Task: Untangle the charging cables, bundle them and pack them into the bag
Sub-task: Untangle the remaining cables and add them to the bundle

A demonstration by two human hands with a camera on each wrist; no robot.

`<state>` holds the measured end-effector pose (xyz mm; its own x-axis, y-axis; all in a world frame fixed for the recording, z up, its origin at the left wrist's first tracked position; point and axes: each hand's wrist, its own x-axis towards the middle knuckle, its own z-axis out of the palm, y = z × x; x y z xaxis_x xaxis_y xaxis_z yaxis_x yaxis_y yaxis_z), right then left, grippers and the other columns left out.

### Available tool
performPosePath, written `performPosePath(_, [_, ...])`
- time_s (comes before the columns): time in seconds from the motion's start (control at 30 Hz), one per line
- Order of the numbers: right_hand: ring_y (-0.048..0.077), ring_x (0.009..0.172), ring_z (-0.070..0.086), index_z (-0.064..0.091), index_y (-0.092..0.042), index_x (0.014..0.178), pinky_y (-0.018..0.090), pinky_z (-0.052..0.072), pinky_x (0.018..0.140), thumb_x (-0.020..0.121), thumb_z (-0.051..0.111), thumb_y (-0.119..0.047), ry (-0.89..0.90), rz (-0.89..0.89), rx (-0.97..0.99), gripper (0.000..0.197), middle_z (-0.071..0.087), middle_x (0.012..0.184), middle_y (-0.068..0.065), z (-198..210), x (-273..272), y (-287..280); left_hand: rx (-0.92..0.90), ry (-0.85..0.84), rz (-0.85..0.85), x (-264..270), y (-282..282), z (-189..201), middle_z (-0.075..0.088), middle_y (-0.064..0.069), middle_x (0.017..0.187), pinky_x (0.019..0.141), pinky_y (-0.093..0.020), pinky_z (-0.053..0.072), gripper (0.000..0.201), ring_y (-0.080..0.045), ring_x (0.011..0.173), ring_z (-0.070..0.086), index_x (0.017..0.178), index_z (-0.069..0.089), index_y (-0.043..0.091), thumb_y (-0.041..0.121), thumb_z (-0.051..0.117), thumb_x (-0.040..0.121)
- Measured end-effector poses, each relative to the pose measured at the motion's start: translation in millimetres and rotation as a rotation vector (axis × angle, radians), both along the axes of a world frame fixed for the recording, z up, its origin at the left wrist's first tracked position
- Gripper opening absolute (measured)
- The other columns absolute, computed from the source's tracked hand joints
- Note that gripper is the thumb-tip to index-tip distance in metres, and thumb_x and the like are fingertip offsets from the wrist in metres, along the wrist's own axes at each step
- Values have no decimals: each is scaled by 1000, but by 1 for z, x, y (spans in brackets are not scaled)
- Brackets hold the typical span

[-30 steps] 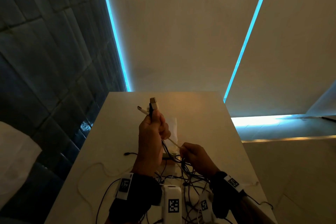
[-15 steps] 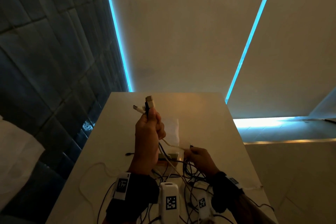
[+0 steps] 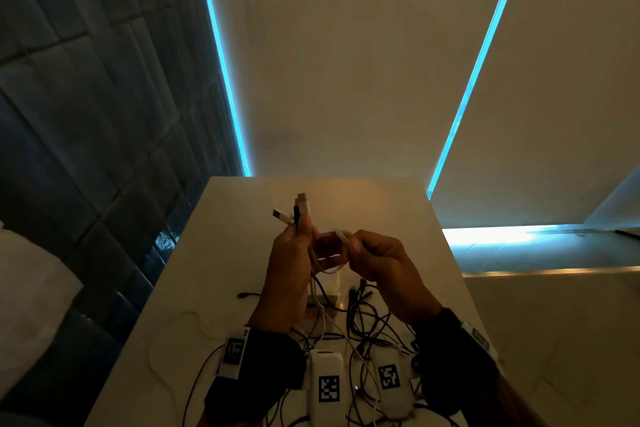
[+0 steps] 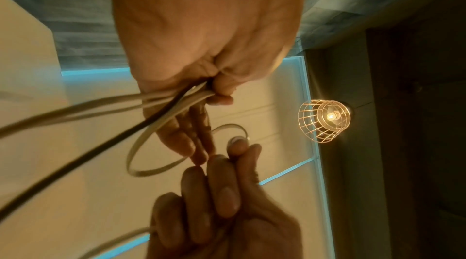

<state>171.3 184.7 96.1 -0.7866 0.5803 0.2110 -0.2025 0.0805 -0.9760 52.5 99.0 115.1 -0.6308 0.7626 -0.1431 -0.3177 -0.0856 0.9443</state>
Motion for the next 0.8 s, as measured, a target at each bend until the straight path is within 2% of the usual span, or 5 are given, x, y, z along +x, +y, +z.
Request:
performPosePath(0.1, [7, 52, 34, 63, -13, 70, 17, 29, 52, 92, 50, -20, -10, 23, 32, 27, 42, 57, 0, -10, 3, 2, 207, -241, -87, 3, -2, 7, 69, -24, 95, 80, -42, 57, 36, -34, 89, 69, 74, 44, 10, 31, 35, 101])
performPosePath(0.27, [4, 47, 33, 64, -17, 69, 18, 27, 50, 91, 53, -25, -127, 70, 6, 26, 41, 52, -11, -34, 6, -3, 342, -421, -101, 8, -1, 10, 37, 0, 59, 54, -25, 45, 37, -11, 48, 39, 69, 45, 13, 28, 35, 101])
performPosePath(0.43, [5, 54, 41, 60, -11, 71, 15, 36, 56, 92, 52, -23, -173, 11, 73, 26, 50, 58, -11, -60, 4, 4, 389, -372, -67, 1, -3, 6, 35, 5, 53, 45, -21, 28, 36, -6, 41, 27, 68, 42, 13, 26, 33, 101])
performPosePath(0.53, [15, 61, 41, 60, -9, 70, 26, 36, 59, 93, 54, -25, -252, -30, 104, 29, 49, 65, 2, -83, 5, 11, 370, -327, -43, 0, -3, 3, 35, 6, 52, 42, -20, 26, 33, -5, 39, 27, 69, 42, 13, 24, 34, 99])
performPosePath(0.8, [11, 61, 45, 58, -16, 64, 26, 37, 61, 96, 55, -15, -410, -95, 168, 32, 49, 64, 2, -119, 6, 22, 344, -317, -44, -4, -7, 3, 40, 3, 56, 48, -22, 26, 35, -7, 44, 30, 69, 44, 13, 21, 33, 101])
